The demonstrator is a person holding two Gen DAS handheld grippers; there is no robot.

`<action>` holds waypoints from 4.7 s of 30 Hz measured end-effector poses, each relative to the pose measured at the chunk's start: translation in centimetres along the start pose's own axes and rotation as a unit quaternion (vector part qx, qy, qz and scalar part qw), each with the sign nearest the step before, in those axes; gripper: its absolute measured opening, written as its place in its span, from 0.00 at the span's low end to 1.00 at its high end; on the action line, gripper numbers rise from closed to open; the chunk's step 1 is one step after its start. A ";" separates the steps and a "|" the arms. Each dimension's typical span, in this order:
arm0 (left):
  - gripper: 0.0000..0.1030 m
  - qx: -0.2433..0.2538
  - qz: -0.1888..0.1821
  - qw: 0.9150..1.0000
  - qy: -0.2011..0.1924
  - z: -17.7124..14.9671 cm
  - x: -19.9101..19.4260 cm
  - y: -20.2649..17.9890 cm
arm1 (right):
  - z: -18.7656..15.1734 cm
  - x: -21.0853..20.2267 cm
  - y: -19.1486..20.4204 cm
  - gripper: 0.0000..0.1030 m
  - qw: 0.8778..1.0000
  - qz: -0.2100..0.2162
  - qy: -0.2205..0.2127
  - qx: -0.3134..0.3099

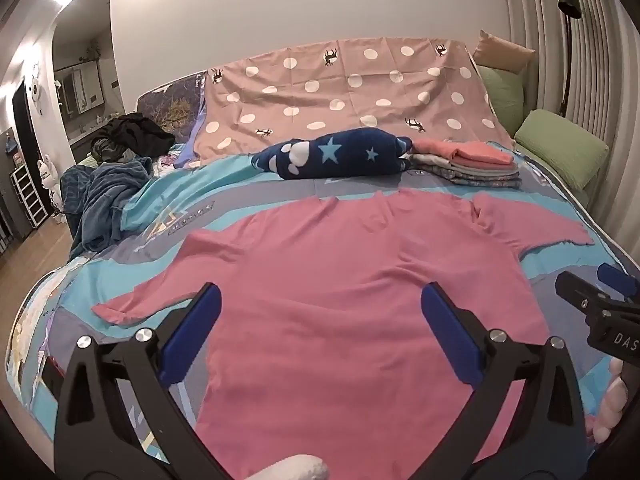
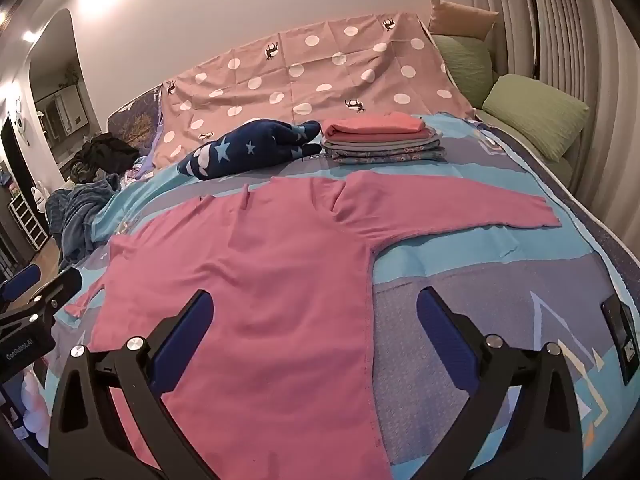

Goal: Fold small clothes

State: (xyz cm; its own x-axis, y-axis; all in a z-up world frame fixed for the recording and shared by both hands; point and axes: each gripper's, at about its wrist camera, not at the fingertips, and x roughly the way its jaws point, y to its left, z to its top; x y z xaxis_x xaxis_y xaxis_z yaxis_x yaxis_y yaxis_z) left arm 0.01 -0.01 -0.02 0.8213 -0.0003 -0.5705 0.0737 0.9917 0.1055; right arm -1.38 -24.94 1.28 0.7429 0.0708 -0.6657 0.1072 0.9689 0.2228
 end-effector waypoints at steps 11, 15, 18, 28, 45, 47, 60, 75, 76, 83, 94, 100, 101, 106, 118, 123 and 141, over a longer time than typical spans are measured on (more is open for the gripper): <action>0.98 -0.001 -0.013 1.000 0.026 -0.9 1.7 -0.2 | -0.4 -0.2 0.5 0.99 1.000 0.001 -0.003 -0.015; 0.98 -0.002 -0.016 1.000 0.027 -1.1 1.8 -0.1 | -0.2 0.0 0.7 0.99 1.000 -0.002 -0.001 -0.015; 0.98 -0.003 -0.015 1.000 0.027 -1.2 1.9 0.0 | -0.3 0.0 0.9 0.99 1.000 -0.003 0.000 -0.016; 0.98 0.003 -0.027 0.999 0.024 -1.6 1.6 0.0 | -0.4 0.2 1.1 0.99 1.000 -0.008 0.006 -0.012; 0.98 -0.002 -0.023 1.000 0.011 -2.1 2.0 0.6 | -0.2 -0.1 1.3 0.99 1.000 -0.020 0.000 -0.018; 0.98 -0.007 -0.020 1.000 0.007 -2.2 2.1 0.8 | -0.1 0.0 1.2 0.99 1.000 -0.022 0.000 -0.017; 0.98 -0.005 -0.031 0.999 0.024 -2.7 2.6 1.2 | 0.0 -0.3 1.7 0.99 0.999 -0.028 -0.009 -0.017; 0.98 -0.026 -0.056 0.998 0.032 -3.3 3.2 1.7 | -0.2 -0.1 1.7 0.99 0.999 -0.029 -0.008 -0.018; 0.98 -0.021 -0.049 0.998 0.029 -3.3 3.1 1.6 | -0.3 -0.1 1.7 0.99 0.999 -0.030 -0.007 -0.019; 0.98 -0.009 -0.042 0.999 0.026 -3.6 3.1 1.3 | -0.6 0.4 1.9 0.99 0.999 -0.031 -0.001 -0.021; 0.98 0.010 -0.029 0.999 0.024 -4.0 3.4 1.1 | -1.0 0.9 2.4 0.99 0.999 -0.032 0.011 -0.029; 0.98 0.008 -0.029 0.999 0.022 -4.1 3.5 1.4 | -1.0 1.1 2.8 0.99 0.999 -0.037 0.013 -0.038; 0.98 0.006 -0.031 0.999 0.023 -4.1 3.5 1.4 | -1.0 1.2 2.8 0.99 0.998 -0.039 0.013 -0.038; 0.98 0.001 -0.031 0.999 0.032 -4.3 4.1 2.1 | -0.9 1.4 3.1 0.99 0.998 -0.044 0.016 -0.042; 0.91 -0.067 -0.054 0.994 0.061 -4.4 7.1 7.9 | 0.3 3.2 4.3 0.99 0.996 -0.063 0.026 -0.059; 0.64 -0.203 -0.014 0.973 0.111 -5.7 11.2 18.7 | 0.9 4.4 4.1 0.99 0.995 -0.079 0.035 -0.059; 0.24 -0.504 0.190 0.807 0.242 -13.9 26.2 47.2 | 1.8 9.9 5.5 0.99 0.990 -0.098 0.072 -0.072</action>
State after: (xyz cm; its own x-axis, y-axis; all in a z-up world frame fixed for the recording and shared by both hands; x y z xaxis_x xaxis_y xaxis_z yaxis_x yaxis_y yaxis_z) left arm 17.12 48.54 -21.34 0.3409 0.1374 -0.9300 -0.8293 0.5099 -0.2286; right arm 7.75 -19.31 -2.82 0.6135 -0.0991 -0.7835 0.1364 0.9905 -0.0185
